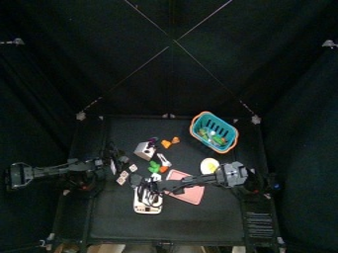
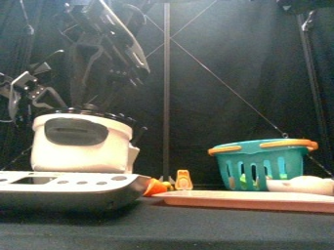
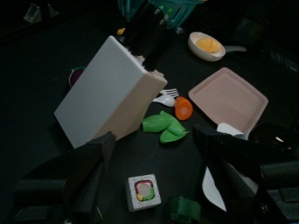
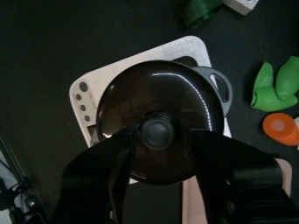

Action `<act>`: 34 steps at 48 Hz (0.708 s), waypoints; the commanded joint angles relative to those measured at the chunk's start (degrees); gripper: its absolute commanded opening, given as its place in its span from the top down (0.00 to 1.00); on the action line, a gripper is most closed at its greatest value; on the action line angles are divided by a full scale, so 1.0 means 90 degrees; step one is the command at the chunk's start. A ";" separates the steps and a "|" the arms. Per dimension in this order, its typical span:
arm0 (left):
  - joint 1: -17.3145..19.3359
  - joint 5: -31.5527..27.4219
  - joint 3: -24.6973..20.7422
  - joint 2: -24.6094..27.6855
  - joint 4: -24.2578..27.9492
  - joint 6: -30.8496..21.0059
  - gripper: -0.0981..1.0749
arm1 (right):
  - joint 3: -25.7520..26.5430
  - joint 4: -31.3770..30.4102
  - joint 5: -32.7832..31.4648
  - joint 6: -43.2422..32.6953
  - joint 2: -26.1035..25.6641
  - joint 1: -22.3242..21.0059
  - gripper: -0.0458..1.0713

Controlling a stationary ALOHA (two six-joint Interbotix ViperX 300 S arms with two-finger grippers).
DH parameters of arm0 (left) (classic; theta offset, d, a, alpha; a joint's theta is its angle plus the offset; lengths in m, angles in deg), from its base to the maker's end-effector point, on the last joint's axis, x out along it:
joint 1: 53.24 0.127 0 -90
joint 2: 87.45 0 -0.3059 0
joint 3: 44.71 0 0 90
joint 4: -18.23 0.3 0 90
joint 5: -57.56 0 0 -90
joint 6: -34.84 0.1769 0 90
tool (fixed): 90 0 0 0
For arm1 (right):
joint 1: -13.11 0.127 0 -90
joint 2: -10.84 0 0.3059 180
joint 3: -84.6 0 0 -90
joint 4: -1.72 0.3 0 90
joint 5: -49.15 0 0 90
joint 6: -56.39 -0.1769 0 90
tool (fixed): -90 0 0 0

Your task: Place pot lid on pot

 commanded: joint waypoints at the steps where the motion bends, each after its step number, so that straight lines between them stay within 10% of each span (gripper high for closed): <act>1: 0.0010 0.0029 -0.0088 0.0010 0.0000 0.0020 0.03 | 0.0156 -0.0010 0.0029 0.0000 -0.0225 -0.0049 0.18; 34: 0.0020 0.0029 -0.0088 0.0010 0.0000 0.0020 0.03 | 0.0225 -0.0215 -0.0049 0.0000 -0.0410 -0.0020 0.16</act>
